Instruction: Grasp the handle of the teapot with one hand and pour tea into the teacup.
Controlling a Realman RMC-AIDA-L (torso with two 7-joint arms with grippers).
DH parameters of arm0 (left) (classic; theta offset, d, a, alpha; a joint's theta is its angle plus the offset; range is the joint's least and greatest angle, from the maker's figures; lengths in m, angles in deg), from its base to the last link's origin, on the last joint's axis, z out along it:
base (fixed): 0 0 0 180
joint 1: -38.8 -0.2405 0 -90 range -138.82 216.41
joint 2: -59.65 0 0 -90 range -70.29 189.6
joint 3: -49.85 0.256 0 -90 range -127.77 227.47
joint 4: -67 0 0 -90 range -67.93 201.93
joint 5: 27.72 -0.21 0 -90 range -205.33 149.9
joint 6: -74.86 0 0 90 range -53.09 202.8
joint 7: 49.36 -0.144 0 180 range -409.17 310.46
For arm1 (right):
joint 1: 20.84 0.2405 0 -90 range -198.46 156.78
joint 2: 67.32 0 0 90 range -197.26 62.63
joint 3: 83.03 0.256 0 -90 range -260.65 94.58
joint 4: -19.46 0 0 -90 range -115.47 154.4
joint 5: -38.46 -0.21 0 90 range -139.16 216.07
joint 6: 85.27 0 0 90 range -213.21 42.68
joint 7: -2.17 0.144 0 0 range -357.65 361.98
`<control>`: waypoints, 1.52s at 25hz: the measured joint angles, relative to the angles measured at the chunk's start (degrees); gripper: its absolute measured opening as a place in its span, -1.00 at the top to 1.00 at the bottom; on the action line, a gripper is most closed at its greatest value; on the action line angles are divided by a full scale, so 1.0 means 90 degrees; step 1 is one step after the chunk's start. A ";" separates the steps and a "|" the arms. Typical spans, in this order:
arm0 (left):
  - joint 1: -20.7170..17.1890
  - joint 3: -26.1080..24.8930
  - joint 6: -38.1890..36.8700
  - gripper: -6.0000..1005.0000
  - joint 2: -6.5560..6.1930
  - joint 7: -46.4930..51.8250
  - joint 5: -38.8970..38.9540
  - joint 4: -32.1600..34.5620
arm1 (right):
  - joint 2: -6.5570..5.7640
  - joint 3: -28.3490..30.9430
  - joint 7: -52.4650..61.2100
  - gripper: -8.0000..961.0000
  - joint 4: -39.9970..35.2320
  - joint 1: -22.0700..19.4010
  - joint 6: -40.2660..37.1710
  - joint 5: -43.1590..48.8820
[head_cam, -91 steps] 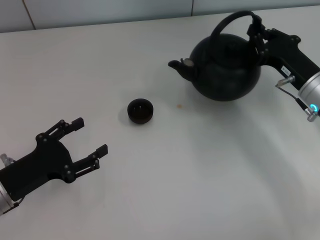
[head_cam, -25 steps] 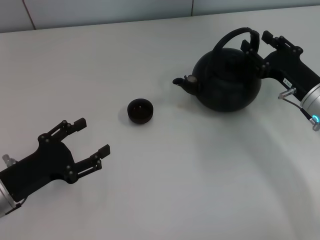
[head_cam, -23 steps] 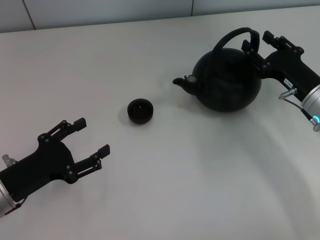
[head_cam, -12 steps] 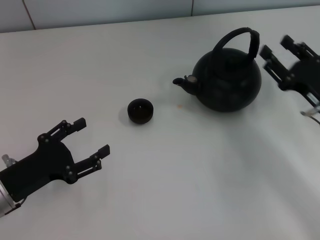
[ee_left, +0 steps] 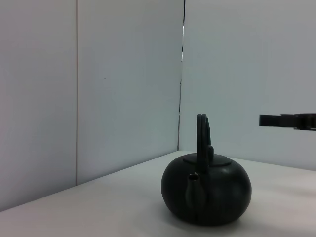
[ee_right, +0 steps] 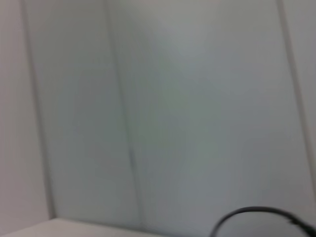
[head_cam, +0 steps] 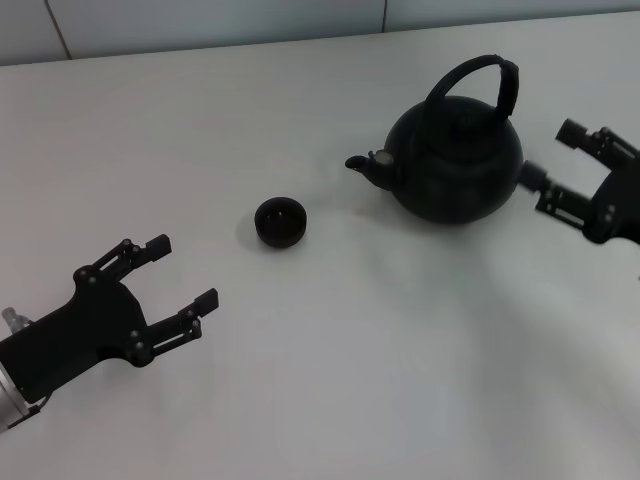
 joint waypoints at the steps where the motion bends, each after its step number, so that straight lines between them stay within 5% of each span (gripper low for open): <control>1: 0.0000 0.0000 0.0000 -0.71 0.0000 0.0000 0.0000 0.0000 | -0.0026 -0.0162 0.0037 -0.46 -0.0064 -0.0004 -0.0071 0.0000; 3: 0.0015 0.0005 -0.0003 -0.71 -0.0003 0.0009 0.0000 0.0007 | -0.0168 -0.0627 0.0170 -0.54 -0.0110 -0.0002 -0.0226 0.0004; 4: 0.0023 0.0010 -0.0003 -0.71 -0.0004 0.0010 0.0000 0.0011 | -0.0352 -0.1084 0.0297 -0.57 -0.0117 0.0018 -0.0383 0.0003; 12: 0.0101 0.0032 -0.0005 -0.71 -0.0019 0.0056 -0.0033 0.0018 | -0.0853 -0.2062 0.0757 -0.69 -0.0390 0.0157 -0.0657 0.0104; 22: 0.0179 0.0059 -0.0008 -0.71 -0.0029 0.0110 -0.0045 0.0018 | -0.0905 -0.2097 0.0937 -0.69 -0.0634 0.0239 -0.0591 0.0742; 38: 0.0187 0.0235 -0.0029 -0.71 -0.0097 0.0230 -0.0059 0.0018 | -0.0804 -0.2172 0.0801 -0.69 -0.0580 0.0305 -0.0176 0.0907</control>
